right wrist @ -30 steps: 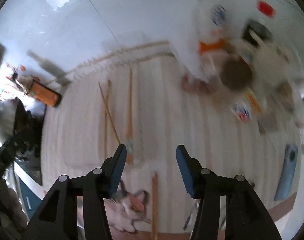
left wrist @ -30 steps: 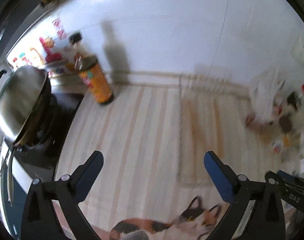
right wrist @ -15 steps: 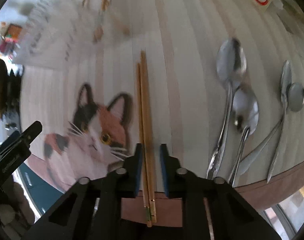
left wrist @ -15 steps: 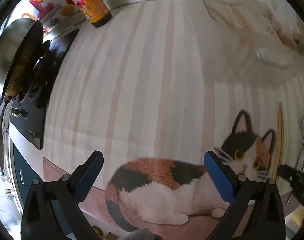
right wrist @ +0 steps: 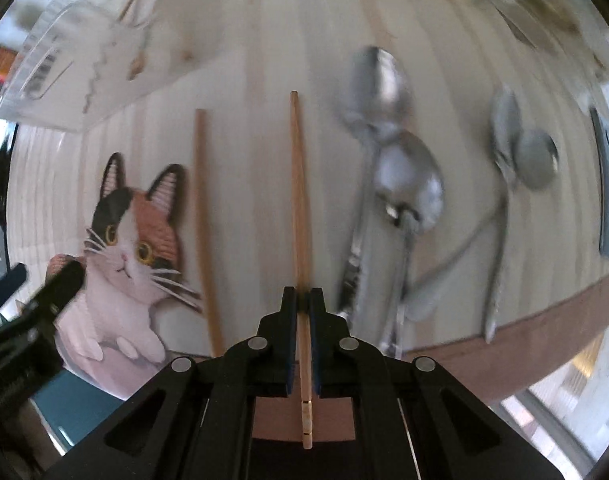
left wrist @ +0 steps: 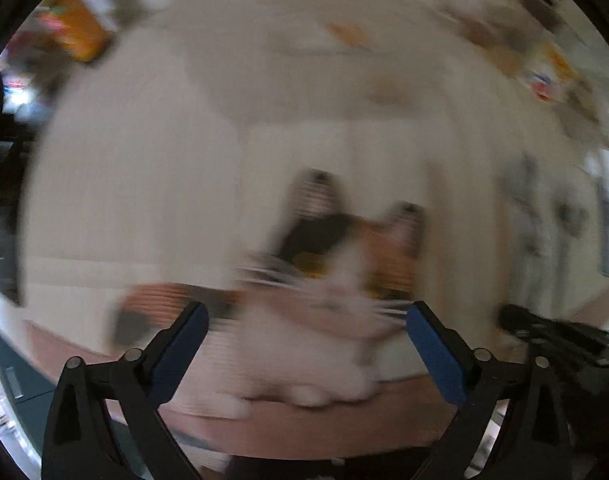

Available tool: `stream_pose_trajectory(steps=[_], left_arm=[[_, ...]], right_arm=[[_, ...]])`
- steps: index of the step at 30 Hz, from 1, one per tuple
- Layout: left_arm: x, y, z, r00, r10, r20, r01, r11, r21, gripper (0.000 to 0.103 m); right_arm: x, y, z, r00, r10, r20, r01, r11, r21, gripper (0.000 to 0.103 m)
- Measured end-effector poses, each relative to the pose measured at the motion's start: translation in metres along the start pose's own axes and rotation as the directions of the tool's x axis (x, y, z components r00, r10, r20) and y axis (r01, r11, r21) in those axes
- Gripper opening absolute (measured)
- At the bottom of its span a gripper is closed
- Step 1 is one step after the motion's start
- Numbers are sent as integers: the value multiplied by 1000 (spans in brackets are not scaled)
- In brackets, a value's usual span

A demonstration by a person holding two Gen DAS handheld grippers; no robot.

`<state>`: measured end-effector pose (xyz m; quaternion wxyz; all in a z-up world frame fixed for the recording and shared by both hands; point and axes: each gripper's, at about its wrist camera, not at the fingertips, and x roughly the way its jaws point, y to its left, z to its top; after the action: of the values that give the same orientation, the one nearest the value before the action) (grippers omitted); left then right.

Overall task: Organize utensils
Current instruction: 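Grasp a chopstick with the right tool while the left tool grasps another, then lift both chopsticks and carry them over the clear basket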

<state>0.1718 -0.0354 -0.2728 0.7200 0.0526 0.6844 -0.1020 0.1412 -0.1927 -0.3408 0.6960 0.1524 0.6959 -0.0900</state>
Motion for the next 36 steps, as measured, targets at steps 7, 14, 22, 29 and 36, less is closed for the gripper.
stream_pose_trajectory(steps=[7, 14, 22, 29, 36], left_arm=[[23, -39, 2, 990, -112, -89, 114, 993, 16, 55], [8, -54, 9, 999, 39, -36, -36, 996, 86, 5], [-8, 4, 5, 992, 115, -50, -116, 993, -6, 5], [-20, 31, -1, 992, 108, -58, -112, 992, -63, 5], [-24, 13, -2, 994, 100, -55, -103, 992, -73, 5]], right_arm=[[-3, -39, -6, 999, 38, -7, -37, 997, 75, 6], [-6, -57, -14, 999, 43, -5, -42, 996, 81, 7], [-5, -37, -10, 1000, 22, -10, -22, 999, 41, 7], [-3, 3, -8, 1000, -15, -4, 15, 995, -100, 7], [2, 17, -19, 995, -64, -75, 52, 986, -156, 8]])
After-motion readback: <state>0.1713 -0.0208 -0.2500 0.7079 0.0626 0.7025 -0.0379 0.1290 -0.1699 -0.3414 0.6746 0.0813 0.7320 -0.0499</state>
